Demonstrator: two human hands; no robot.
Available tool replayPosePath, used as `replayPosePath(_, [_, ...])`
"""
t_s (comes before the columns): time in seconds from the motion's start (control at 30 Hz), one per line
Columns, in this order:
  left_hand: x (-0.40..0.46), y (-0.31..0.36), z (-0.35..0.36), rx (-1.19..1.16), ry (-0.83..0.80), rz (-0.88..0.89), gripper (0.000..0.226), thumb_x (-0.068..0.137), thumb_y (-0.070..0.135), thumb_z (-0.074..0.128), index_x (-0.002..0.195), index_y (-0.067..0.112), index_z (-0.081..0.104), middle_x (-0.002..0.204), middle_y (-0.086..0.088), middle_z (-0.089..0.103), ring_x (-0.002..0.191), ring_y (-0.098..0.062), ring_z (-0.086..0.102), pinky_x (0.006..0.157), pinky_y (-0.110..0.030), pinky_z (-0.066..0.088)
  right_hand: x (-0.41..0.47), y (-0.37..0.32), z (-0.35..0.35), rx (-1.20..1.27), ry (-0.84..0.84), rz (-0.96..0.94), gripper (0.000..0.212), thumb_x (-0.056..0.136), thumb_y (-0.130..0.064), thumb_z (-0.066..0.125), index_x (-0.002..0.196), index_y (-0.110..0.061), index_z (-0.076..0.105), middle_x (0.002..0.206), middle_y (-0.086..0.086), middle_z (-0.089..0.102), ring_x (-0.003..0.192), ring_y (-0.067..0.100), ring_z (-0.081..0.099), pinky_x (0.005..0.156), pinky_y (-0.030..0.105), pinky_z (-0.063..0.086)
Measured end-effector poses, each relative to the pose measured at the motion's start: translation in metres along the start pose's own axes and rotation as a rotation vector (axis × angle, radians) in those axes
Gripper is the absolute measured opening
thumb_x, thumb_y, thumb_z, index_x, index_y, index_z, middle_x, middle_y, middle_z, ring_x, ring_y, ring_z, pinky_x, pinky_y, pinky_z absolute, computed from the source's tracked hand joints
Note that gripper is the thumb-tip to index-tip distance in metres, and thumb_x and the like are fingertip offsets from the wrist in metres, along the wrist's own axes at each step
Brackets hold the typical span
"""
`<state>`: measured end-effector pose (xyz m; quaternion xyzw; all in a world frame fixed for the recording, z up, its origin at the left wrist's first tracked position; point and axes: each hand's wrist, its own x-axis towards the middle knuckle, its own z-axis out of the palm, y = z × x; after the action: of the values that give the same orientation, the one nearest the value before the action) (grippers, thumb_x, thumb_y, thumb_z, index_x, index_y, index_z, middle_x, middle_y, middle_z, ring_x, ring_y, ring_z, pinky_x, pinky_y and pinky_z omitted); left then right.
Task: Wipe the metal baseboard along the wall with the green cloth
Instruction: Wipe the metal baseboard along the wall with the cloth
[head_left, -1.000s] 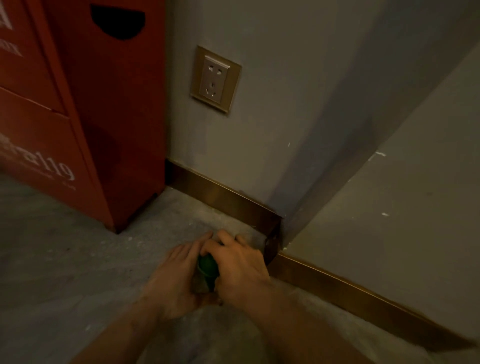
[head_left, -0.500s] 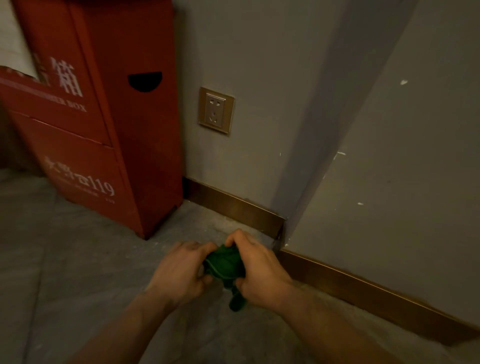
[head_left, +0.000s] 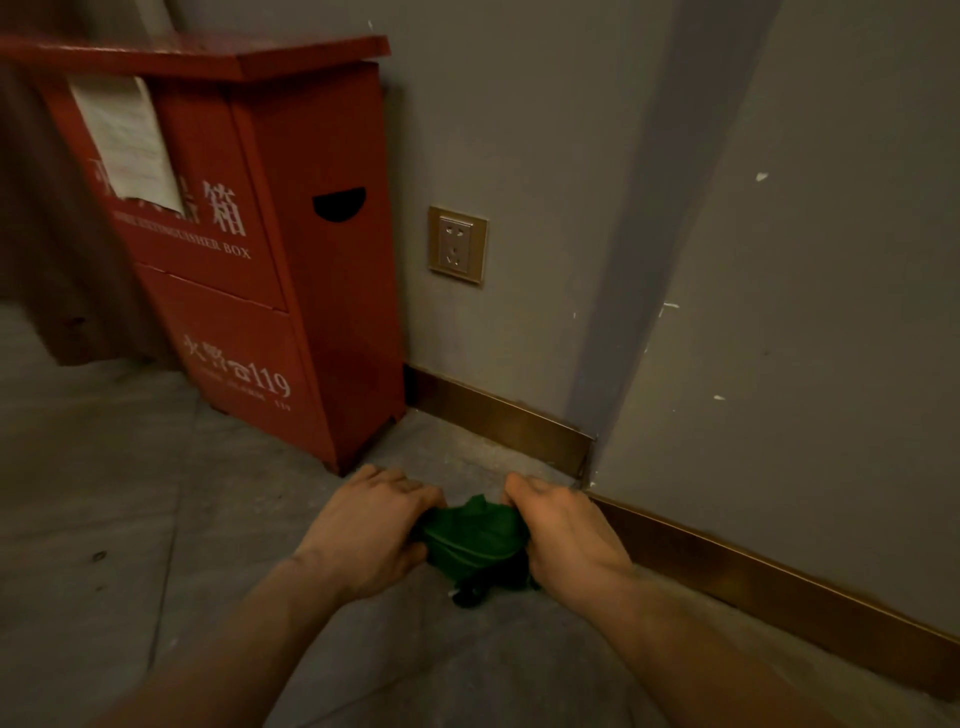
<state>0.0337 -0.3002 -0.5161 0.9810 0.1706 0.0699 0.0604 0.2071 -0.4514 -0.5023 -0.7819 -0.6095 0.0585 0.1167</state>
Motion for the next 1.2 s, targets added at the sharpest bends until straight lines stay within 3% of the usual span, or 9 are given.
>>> replayPosePath(0.13, [-0.001,0.004,-0.008,0.028,-0.004,-0.011,0.029,0.085,0.043,0.062,0.112,0.040,0.054,0.103,0.014,0.063,0.097,-0.009,0.052,0.082,-0.028,0.032,-0.006,0.002,-0.004,-0.072,0.034,-0.044,0.053,0.078,0.003,0.066,0.120,-0.021,0.044,0.116,0.002,0.059,0.102,0.025,0.057,0.077,0.039,0.050])
replayPosePath(0.37, [0.005,0.016,-0.012,0.055,-0.020,-0.048,0.026,0.086,0.046,0.059,0.110,0.041,0.052,0.101,0.015,0.062,0.094,-0.008,0.052,0.082,-0.028,0.032,-0.009,0.013,-0.019,-0.062,0.052,-0.065,0.050,0.080,0.001,0.066,0.118,-0.023,0.045,0.117,0.001,0.059,0.106,0.024,0.055,0.083,0.041,0.052])
replayPosePath(0.67, [0.003,0.051,-0.082,0.024,-0.142,-0.131,0.027,0.086,0.044,0.062,0.111,0.040,0.053,0.101,0.014,0.062,0.096,-0.010,0.054,0.091,-0.033,0.040,-0.026,-0.002,-0.084,0.026,-0.096,-0.025,0.047,0.079,-0.003,0.068,0.117,-0.021,0.047,0.120,0.003,0.058,0.109,0.026,0.054,0.081,0.038,0.049])
replayPosePath(0.97, [-0.006,0.109,-0.234,-0.027,-0.250,-0.186,0.028,0.087,0.044,0.060,0.114,0.036,0.054,0.103,0.009,0.063,0.098,-0.016,0.054,0.092,-0.034,0.040,-0.056,-0.048,-0.237,0.034,-0.190,0.001,0.049,0.077,-0.002,0.067,0.117,-0.021,0.046,0.114,0.004,0.056,0.102,0.026,0.053,0.067,0.033,0.038])
replayPosePath(1.2, [0.003,0.158,-0.412,-0.048,-0.243,-0.212,0.027,0.088,0.044,0.059,0.114,0.036,0.053,0.105,0.009,0.063,0.100,-0.017,0.055,0.092,-0.036,0.041,-0.068,-0.097,-0.421,0.038,-0.205,-0.011,0.049,0.076,-0.003,0.072,0.113,-0.023,0.046,0.109,0.001,0.058,0.099,0.024,0.055,0.073,0.040,0.052])
